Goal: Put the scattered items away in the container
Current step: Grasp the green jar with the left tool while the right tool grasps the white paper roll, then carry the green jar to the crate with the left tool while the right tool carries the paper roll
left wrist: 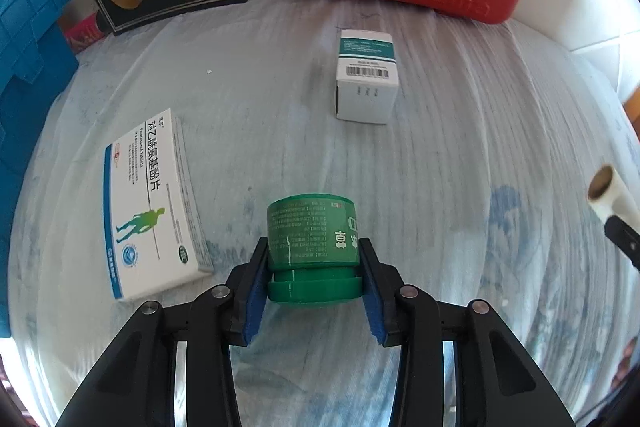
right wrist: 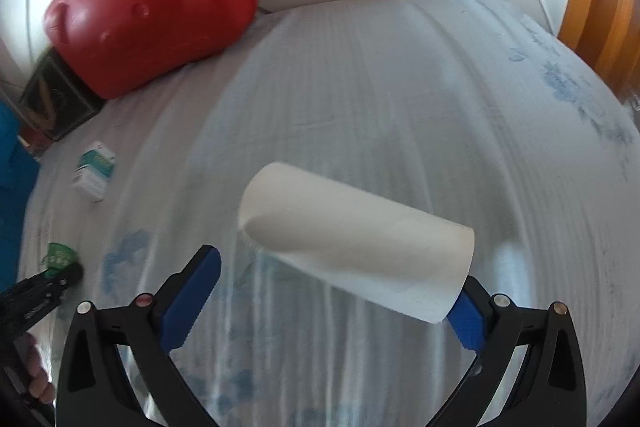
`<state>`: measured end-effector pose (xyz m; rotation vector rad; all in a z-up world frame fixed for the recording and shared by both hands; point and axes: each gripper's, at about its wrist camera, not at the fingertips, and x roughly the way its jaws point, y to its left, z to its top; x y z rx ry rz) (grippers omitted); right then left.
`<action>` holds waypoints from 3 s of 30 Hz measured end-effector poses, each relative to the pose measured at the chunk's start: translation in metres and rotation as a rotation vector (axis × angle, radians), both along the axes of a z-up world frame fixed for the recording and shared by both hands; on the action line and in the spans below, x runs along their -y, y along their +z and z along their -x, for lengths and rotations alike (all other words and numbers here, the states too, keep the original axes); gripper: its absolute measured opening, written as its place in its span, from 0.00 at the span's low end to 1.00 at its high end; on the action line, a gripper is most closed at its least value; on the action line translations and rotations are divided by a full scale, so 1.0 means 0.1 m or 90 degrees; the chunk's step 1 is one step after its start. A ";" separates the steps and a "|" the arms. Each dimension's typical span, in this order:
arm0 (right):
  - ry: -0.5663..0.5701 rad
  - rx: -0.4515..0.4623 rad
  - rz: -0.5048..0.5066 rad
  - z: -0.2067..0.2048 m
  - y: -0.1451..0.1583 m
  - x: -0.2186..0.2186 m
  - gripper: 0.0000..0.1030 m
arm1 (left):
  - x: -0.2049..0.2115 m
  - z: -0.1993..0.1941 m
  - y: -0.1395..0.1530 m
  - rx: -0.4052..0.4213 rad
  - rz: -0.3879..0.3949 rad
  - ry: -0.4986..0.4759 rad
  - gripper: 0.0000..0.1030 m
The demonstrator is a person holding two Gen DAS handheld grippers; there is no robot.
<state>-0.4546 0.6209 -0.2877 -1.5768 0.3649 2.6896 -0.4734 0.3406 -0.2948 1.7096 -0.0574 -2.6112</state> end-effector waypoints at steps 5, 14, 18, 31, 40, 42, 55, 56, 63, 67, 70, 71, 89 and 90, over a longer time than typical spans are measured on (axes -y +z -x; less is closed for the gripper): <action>0.085 0.018 0.031 -0.32 0.08 0.26 1.00 | -0.05 -0.23 0.04 0.011 -0.008 -0.014 0.39; 0.060 -0.011 -0.052 -0.22 0.27 -0.06 0.84 | -0.51 -0.34 0.19 -0.006 -0.027 -0.063 0.39; 0.094 -0.001 -0.051 -0.01 0.16 0.01 0.60 | -0.71 -0.28 0.16 -0.011 -0.008 -0.084 0.39; 0.127 -0.001 -0.093 0.04 -0.06 0.27 0.45 | -0.69 -0.39 0.22 -0.027 -0.002 -0.094 0.39; 0.135 -0.038 -0.073 -0.35 0.37 0.50 0.44 | -0.41 -0.77 0.70 -0.080 -0.007 -0.075 0.39; 0.139 -0.052 -0.072 -0.48 0.49 0.57 0.44 | -0.33 -0.86 0.83 -0.093 -0.010 -0.068 0.39; 0.205 -0.162 -0.089 -1.17 1.50 1.53 0.44 | 0.54 -1.64 1.61 -0.196 -0.023 -0.029 0.39; 0.208 -0.170 -0.090 -1.22 1.56 1.63 0.44 | 0.64 -1.70 1.67 -0.205 -0.022 -0.028 0.39; 0.239 -0.217 -0.079 -1.57 1.94 2.35 0.44 | 1.27 -2.14 2.04 -0.255 -0.007 -0.005 0.39; 0.266 -0.238 -0.065 -1.72 2.12 2.69 0.44 | 1.54 -2.34 2.20 -0.282 0.007 0.031 0.39; 0.304 -0.261 -0.058 -1.80 2.26 2.94 0.44 | 1.71 -2.47 2.32 -0.302 0.024 0.065 0.39; 0.318 -0.269 -0.057 -1.83 2.30 3.01 0.44 | 1.77 -2.51 2.36 -0.305 0.030 0.078 0.39; 0.441 -0.416 -0.023 -1.94 3.33 4.59 0.44 | 3.43 -2.73 3.42 -0.443 0.104 0.196 0.39; 0.443 -0.423 -0.017 -1.91 3.38 4.73 0.44 | 3.60 -2.70 3.46 -0.446 0.108 0.202 0.39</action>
